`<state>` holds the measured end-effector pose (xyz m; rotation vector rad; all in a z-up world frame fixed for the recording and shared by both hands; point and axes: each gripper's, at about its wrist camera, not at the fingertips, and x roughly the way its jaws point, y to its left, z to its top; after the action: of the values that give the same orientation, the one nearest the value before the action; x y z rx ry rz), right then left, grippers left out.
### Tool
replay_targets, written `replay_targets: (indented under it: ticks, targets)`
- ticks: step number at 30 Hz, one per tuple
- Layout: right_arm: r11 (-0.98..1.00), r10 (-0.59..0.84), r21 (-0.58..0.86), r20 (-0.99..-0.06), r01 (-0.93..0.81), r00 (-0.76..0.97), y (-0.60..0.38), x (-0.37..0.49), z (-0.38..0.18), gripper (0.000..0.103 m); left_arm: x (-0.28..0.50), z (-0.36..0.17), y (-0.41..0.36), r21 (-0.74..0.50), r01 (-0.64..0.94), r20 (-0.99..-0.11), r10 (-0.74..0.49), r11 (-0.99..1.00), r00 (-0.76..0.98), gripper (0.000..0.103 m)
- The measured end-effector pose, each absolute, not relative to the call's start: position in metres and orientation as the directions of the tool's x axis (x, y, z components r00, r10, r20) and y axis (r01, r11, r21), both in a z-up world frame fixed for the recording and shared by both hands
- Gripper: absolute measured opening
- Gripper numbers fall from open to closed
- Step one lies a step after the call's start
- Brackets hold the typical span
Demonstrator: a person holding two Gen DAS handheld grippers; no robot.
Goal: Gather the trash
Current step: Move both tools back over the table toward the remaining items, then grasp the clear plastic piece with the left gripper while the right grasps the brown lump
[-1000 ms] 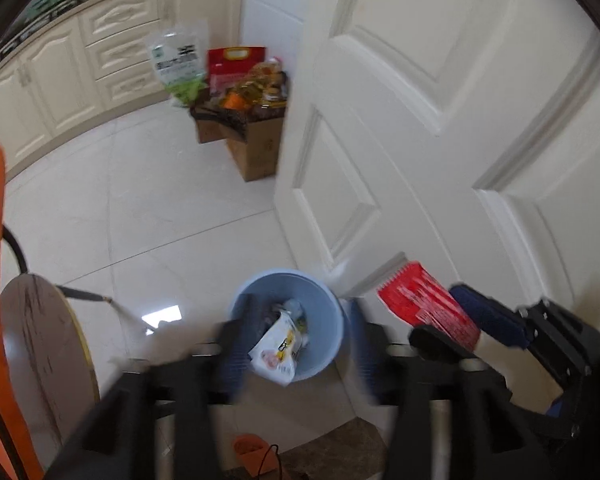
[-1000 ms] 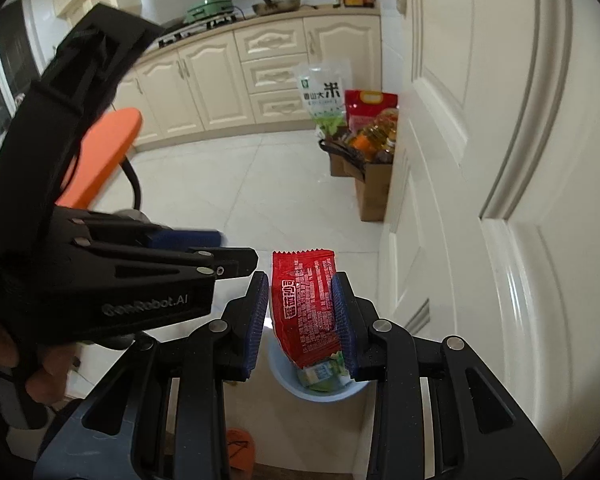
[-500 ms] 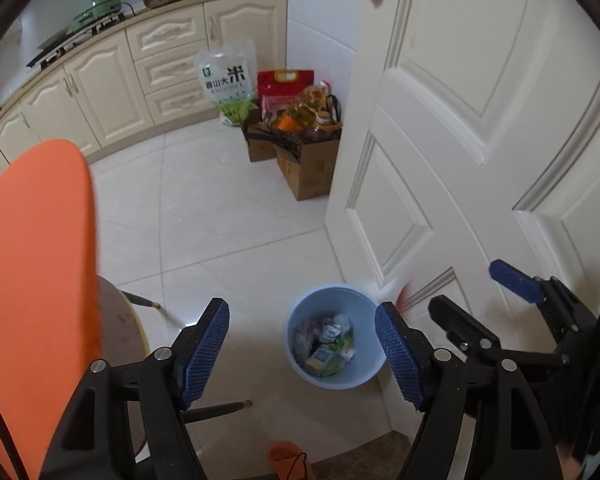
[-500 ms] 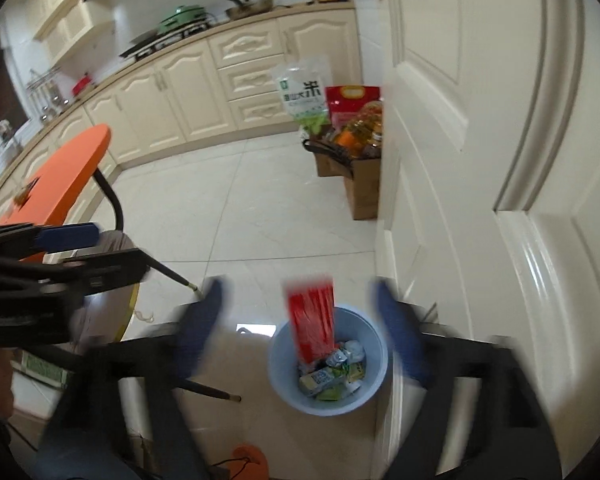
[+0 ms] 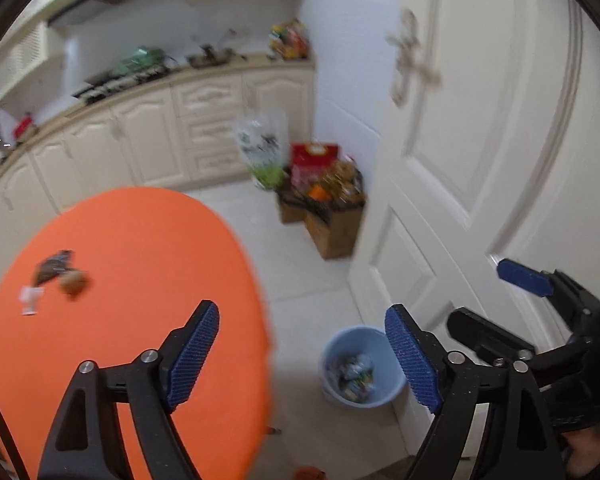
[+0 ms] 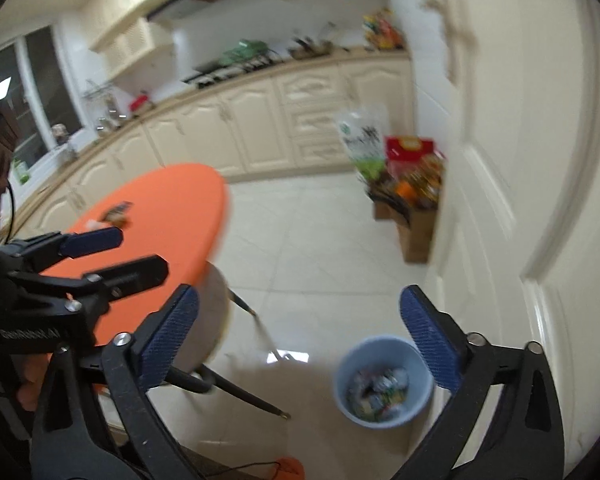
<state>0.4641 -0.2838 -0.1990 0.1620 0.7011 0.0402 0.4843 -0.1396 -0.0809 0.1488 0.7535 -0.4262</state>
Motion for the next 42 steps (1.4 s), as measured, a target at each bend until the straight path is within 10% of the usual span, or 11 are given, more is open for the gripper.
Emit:
replay_targets:
  ticks: [19, 28, 35, 42]
  targets:
    - [0.94, 0.304, 0.121, -0.72, -0.319, 0.623, -0.032, 0.645, -0.207, 0.103, 0.56, -0.116, 0.141, -0.046, -0.004, -0.7, -0.03, 0.999, 0.714, 0.091]
    - [0.938, 0.283, 0.127, -0.816, -0.322, 0.504, 0.0, 0.713, -0.276, 0.103, 0.613, -0.165, 0.177, -0.061, -0.021, -0.791, -0.036, 0.998, 0.61, 0.065]
    - [0.928, 0.297, 0.133, -0.827, -0.347, 0.477, 0.014, 0.737, -0.298, 0.103, 0.644, -0.157, 0.205, -0.079, 0.026, -0.786, -0.079, 0.996, 0.613, 0.021]
    - [0.921, 0.273, 0.087, -0.84, -0.38, 0.469, 0.033, 0.754, -0.311, 0.092, 0.632, -0.162, 0.239, -0.108, 0.023, -0.778, -0.099, 0.994, 0.62, 0.02]
